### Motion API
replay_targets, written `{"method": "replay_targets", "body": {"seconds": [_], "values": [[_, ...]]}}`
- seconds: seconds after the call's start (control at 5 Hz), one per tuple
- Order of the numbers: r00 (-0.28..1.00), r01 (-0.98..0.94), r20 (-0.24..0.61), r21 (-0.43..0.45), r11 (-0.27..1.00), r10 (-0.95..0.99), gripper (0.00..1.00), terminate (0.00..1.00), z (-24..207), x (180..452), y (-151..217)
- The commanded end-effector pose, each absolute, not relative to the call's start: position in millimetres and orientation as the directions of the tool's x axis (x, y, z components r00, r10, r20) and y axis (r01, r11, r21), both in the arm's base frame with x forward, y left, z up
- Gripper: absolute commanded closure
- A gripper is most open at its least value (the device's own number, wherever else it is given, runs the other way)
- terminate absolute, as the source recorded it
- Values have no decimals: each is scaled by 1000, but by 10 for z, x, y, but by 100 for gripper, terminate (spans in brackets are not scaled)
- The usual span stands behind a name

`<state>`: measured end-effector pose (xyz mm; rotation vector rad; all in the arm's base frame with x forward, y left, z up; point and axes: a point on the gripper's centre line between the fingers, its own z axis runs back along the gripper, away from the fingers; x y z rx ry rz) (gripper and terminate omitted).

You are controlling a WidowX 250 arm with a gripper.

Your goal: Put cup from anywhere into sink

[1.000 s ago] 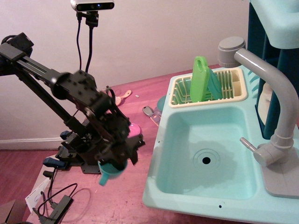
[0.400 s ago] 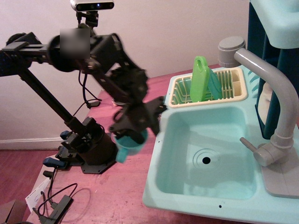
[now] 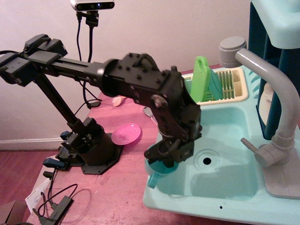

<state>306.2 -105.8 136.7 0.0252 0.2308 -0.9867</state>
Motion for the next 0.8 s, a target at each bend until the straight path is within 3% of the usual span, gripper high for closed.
{"method": "replay_targets", "body": {"seconds": [0.0,0.2,0.4,0.6], "values": [[562,807,-176,-101,582,-808,100,0,1244,3106,-1086],[553,805,-170,-141,576,-816,100,0,1201,3118,-1077],[557,804,-164,-138,578,-814,0,0,1222,3161,-1070],[574,794,-145,-139,591,-806,0,100,1172,3169,-1094]]}}
